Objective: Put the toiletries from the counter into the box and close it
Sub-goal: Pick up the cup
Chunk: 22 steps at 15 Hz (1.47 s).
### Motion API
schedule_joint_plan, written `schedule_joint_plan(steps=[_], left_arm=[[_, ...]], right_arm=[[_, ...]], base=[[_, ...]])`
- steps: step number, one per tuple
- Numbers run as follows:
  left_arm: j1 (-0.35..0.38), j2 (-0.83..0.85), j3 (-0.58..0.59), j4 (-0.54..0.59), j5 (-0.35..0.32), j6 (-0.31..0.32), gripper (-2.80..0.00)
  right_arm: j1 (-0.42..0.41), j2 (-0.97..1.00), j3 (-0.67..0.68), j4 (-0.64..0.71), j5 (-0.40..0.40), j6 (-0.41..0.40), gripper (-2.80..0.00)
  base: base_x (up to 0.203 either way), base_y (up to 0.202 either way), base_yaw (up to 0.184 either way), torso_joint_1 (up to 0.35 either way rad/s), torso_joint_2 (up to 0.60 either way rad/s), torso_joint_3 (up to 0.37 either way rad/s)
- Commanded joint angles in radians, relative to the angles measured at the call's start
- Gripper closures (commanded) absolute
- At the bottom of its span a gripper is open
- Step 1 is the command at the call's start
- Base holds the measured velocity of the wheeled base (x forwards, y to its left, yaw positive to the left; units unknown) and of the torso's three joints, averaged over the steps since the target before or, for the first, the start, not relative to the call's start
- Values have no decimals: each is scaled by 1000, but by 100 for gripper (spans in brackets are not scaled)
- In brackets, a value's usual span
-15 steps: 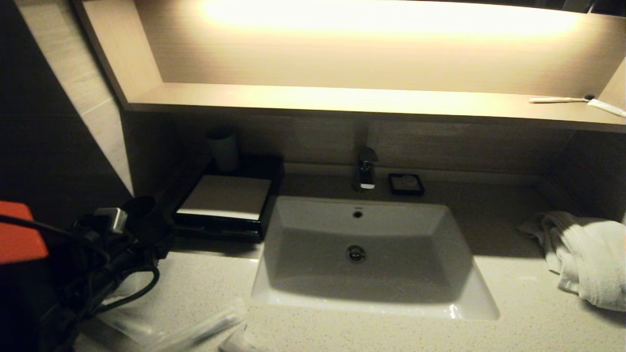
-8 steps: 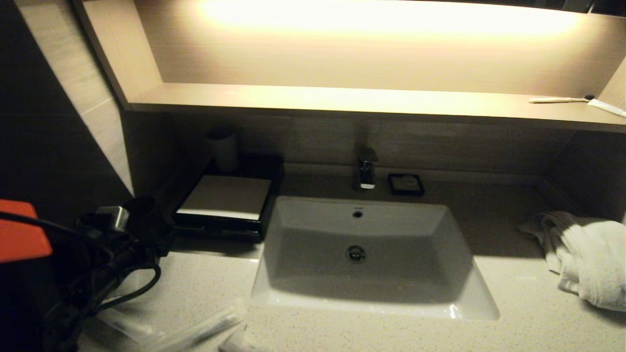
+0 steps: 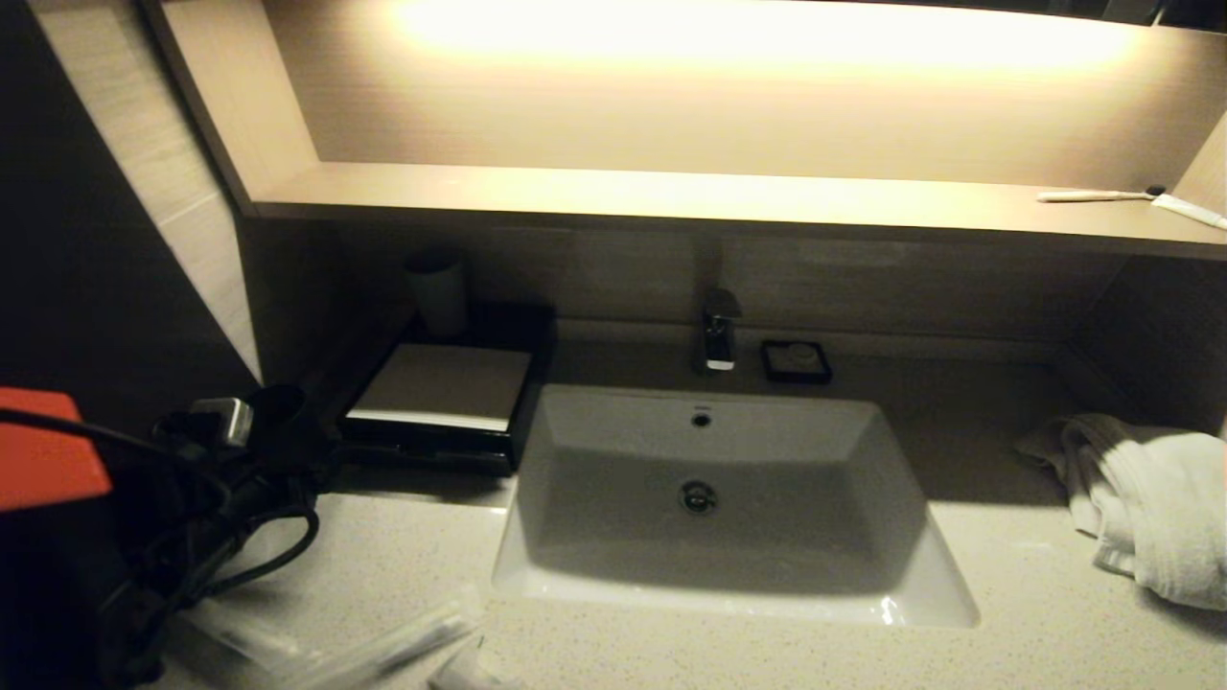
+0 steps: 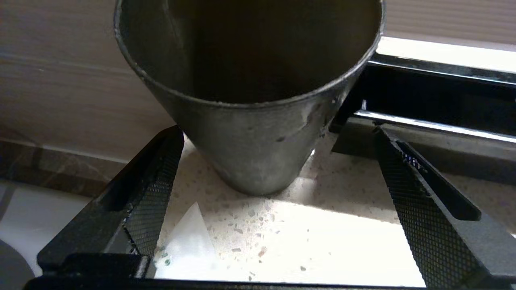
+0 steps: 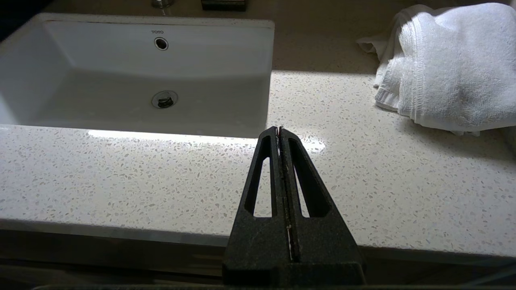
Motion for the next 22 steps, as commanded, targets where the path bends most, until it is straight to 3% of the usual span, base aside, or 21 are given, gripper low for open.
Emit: schedule_joint_plan(steps=[1,22], left_arm=[[0,5,-4,-9,-1,0,-280],[0,27,-47,-9,-1,-25,-280]], right_arm=[[0,0,0,0,0,0,0],[-1,0,0,0,0,0,0]], base=[[0,0,0,0,0,0],[0,0,0,0,0,0]])
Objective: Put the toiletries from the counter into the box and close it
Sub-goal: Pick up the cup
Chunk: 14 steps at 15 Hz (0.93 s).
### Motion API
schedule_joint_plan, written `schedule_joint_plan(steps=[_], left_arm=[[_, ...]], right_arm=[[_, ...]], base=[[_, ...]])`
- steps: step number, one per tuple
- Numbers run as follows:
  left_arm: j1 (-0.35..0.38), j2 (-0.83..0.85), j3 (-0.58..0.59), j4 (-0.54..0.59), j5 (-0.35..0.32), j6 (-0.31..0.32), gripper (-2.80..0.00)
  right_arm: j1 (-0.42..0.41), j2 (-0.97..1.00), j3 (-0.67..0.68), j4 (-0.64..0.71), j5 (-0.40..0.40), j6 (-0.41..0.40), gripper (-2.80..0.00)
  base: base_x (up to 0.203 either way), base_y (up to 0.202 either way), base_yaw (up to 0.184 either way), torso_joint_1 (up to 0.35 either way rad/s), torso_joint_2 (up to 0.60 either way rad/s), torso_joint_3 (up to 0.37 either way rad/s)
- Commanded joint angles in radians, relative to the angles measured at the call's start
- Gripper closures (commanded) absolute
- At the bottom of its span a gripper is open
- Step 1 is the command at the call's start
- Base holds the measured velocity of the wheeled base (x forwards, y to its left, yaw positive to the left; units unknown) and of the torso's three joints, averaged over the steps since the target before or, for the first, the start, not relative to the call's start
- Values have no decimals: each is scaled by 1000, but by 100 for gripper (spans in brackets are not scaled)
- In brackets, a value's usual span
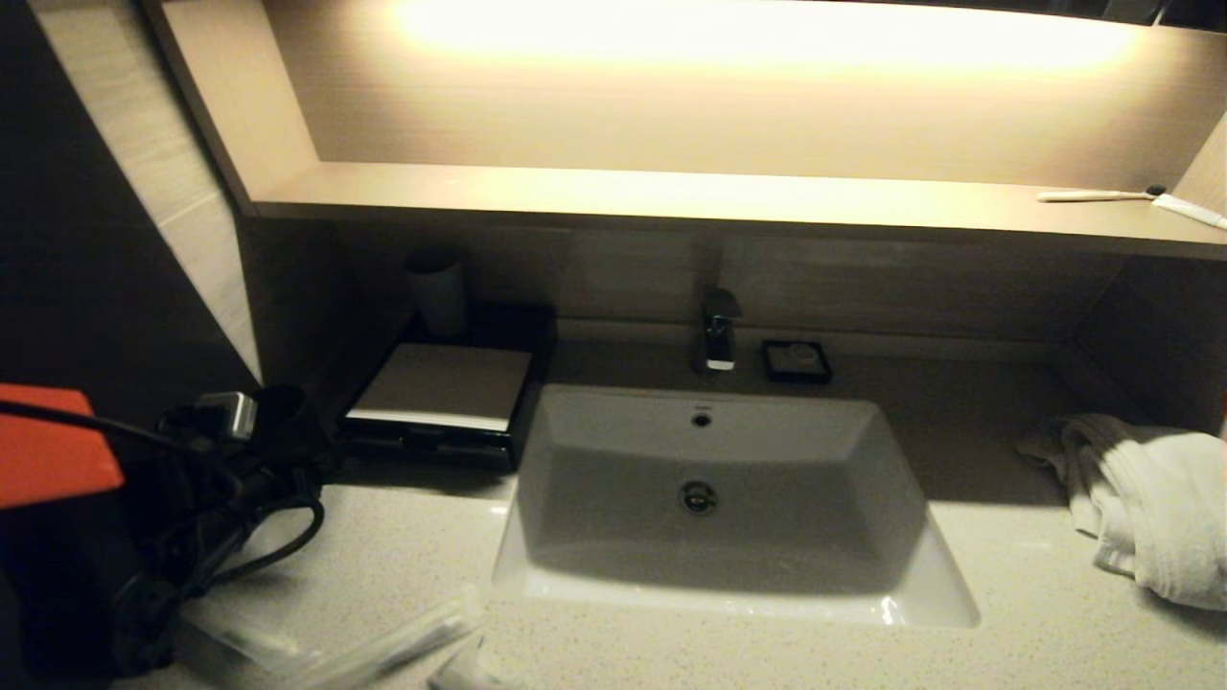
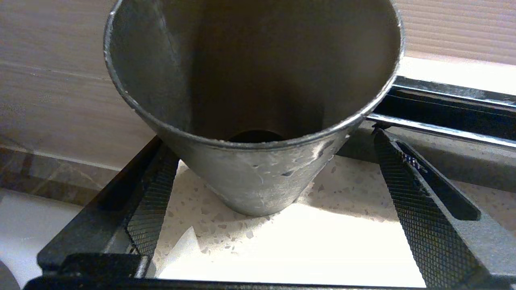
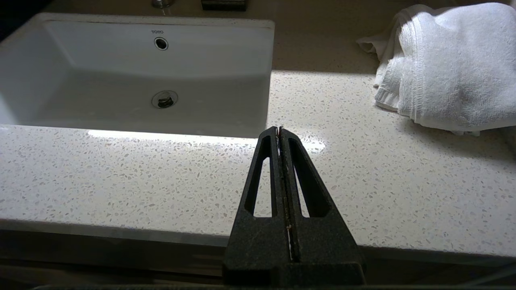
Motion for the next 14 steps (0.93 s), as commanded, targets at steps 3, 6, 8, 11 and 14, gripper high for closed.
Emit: schedule_joint_plan(steps=[3,6,8,11,14], left_arm=[[1,-12,10,-9,-1,-15,-280],[2,-14,12,-9,-1,-16,0],[6,-12,12,-9,-1,-16,0],[6,-11,11,-9,-1,-16,0],[13,-22,14,-9,0,-14,0]], right_arm=[[0,0,0,0,1,0,0],[0,0,0,0,1,0,0],[-1,0,0,0,1,0,0],[-2,0,0,0,1,0,0],[0,0,0,0,1,0,0]], base=[[0,0,0,0,0,0],[0,0,0,0,0,0],[0,0,0,0,0,0],[0,0,0,0,0,0],[0,0,0,0,0,0]])
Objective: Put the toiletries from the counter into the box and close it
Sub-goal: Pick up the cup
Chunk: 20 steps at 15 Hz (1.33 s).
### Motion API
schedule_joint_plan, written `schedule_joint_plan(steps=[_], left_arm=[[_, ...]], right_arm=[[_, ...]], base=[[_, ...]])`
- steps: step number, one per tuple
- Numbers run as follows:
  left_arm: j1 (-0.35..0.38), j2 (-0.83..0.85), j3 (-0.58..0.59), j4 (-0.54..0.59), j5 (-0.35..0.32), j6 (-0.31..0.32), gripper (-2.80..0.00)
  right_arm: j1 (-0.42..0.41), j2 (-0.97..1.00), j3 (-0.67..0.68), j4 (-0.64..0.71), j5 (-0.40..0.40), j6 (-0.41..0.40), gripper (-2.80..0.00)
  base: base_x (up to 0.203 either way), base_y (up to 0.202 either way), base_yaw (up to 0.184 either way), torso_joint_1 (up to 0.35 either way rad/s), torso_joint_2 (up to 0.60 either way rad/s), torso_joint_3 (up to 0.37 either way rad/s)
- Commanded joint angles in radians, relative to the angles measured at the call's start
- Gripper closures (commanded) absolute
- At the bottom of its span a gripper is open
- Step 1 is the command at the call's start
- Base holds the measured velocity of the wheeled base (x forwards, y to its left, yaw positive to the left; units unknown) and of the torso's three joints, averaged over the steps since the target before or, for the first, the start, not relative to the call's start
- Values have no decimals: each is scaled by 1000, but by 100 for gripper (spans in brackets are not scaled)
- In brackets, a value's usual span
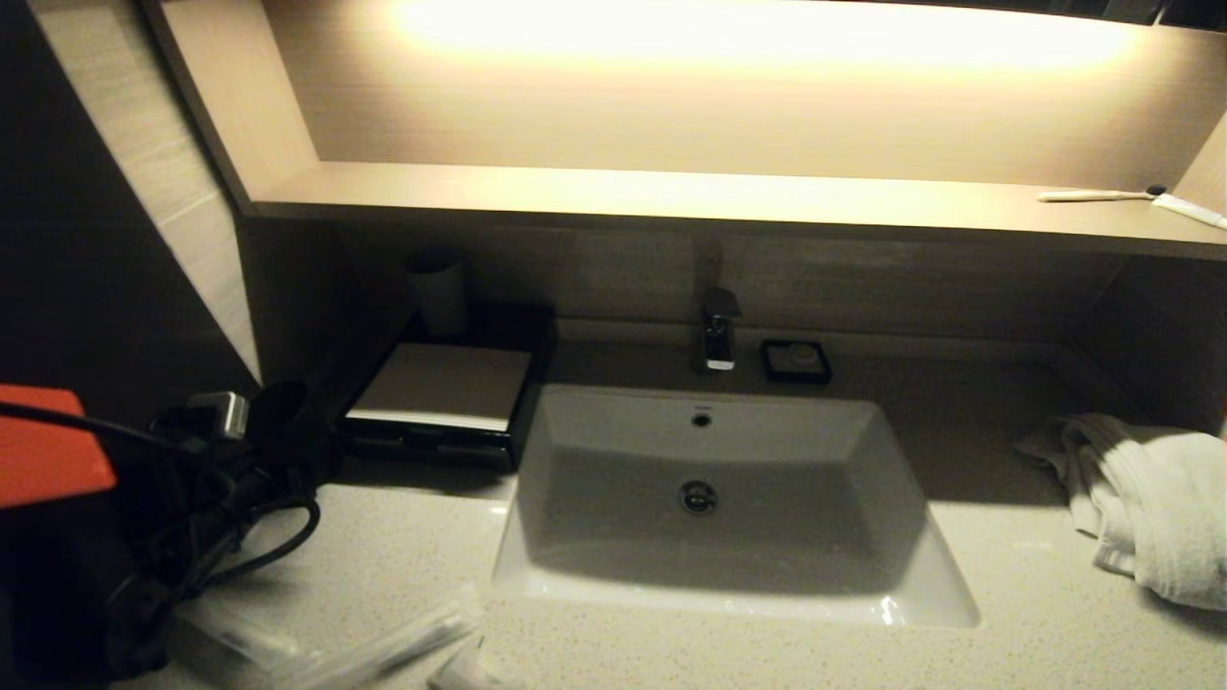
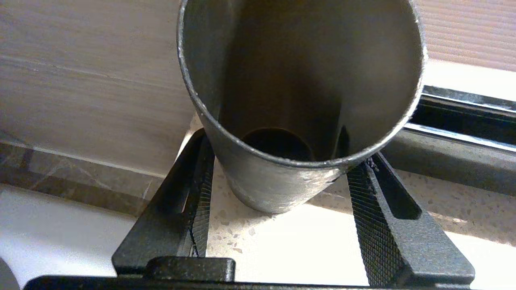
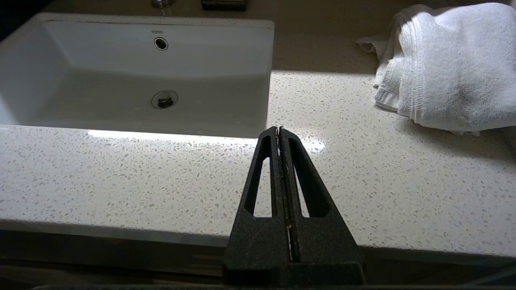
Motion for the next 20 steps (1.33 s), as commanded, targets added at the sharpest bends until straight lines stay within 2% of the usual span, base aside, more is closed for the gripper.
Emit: schedule_joint_plan(steps=[1,7,20], left_arm=[[8,-19,4,-9,-1,-1,0],[11,-141,61,-9,-1,-2,0],[5,-223,114,-9,-4,-3,0]], right_arm=[[0,0,0,0,1,0,0],[0,0,0,0,1,0,0],[0,0,0,0,1,0,0]], base=[[0,0,0,0,0,0],[0,0,0,0,0,0],[0,0,0,0,0,0]])
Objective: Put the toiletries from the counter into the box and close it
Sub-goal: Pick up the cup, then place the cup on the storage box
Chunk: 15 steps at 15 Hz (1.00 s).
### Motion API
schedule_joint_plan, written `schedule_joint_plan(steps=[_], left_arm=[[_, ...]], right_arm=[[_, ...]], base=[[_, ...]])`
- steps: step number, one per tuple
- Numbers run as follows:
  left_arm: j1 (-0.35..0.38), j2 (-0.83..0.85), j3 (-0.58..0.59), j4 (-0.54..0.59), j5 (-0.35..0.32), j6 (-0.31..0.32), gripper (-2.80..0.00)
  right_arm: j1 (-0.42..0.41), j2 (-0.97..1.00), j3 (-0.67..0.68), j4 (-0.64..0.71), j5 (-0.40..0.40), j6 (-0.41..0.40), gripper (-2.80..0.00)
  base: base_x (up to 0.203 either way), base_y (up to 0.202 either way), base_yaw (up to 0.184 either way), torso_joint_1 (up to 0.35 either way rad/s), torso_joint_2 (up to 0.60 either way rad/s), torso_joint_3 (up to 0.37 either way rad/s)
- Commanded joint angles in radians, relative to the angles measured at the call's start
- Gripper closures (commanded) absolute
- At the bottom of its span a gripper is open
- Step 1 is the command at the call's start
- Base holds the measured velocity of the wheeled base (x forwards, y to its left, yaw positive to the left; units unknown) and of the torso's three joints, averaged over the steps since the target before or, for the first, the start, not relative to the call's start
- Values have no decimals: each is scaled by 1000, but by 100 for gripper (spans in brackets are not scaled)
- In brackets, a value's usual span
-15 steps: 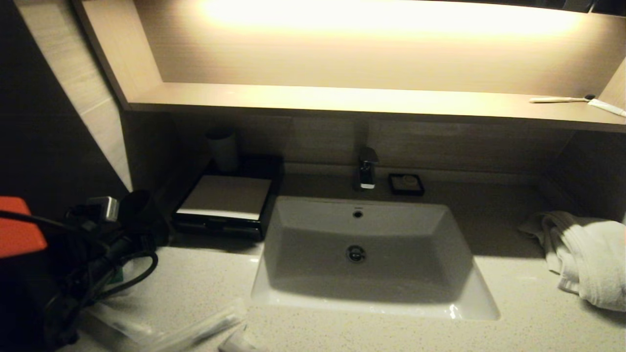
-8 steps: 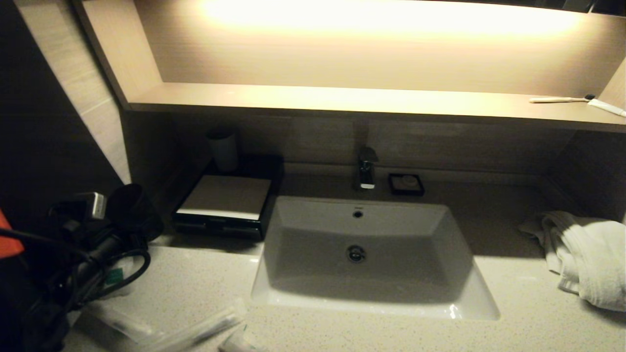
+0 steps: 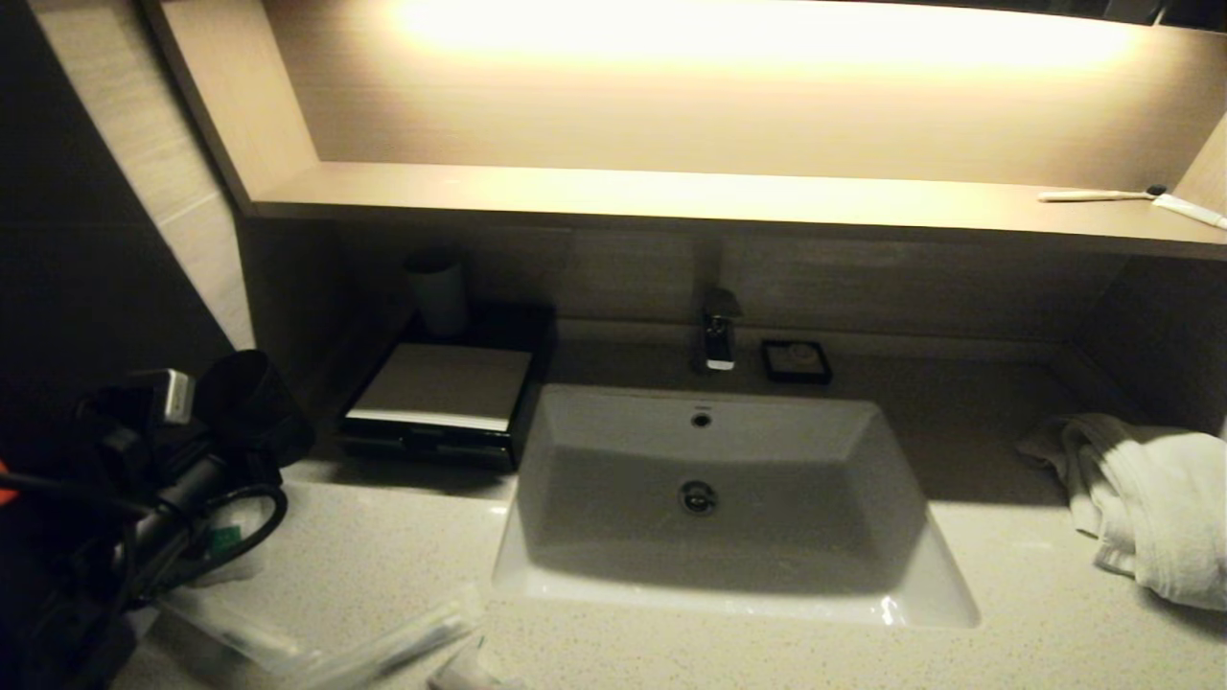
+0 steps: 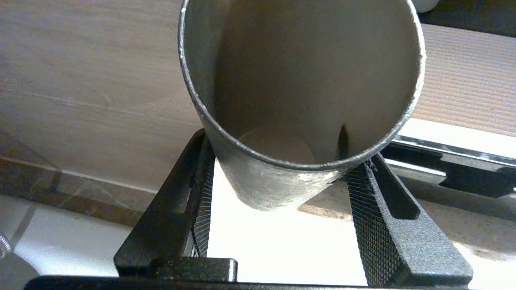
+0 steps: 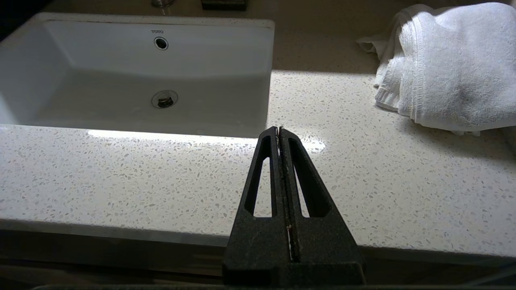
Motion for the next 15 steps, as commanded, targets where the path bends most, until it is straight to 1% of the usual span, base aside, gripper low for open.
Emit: schedule_joint_plan(steps=[1,4,6,9,11,15], left_arm=[[-4,-18,-3,-9,-1,-2,0],[-16,-24,-8,-9,-2,-5,0],[-45,-34,-10,-9,-1,-43,0],[-76,-57,-5,-9,-2,-68,0],[-107,-81,-7,-9,-1,-103,0],[-161,-86,-26,-9,-2,-111,0]], right_arm=[[0,0,0,0,1,0,0],[0,0,0,0,1,0,0],[-1,0,0,0,1,0,0],[0,0,0,0,1,0,0],[0,0,0,0,1,0,0],[0,0,0,0,-1,0,0]], base=[[0,0,0,0,0,0],[0,0,0,0,0,0],[0,0,0,0,0,0],[0,0,0,0,0,0],[0,0,0,0,0,0],[0,0,0,0,0,0]])
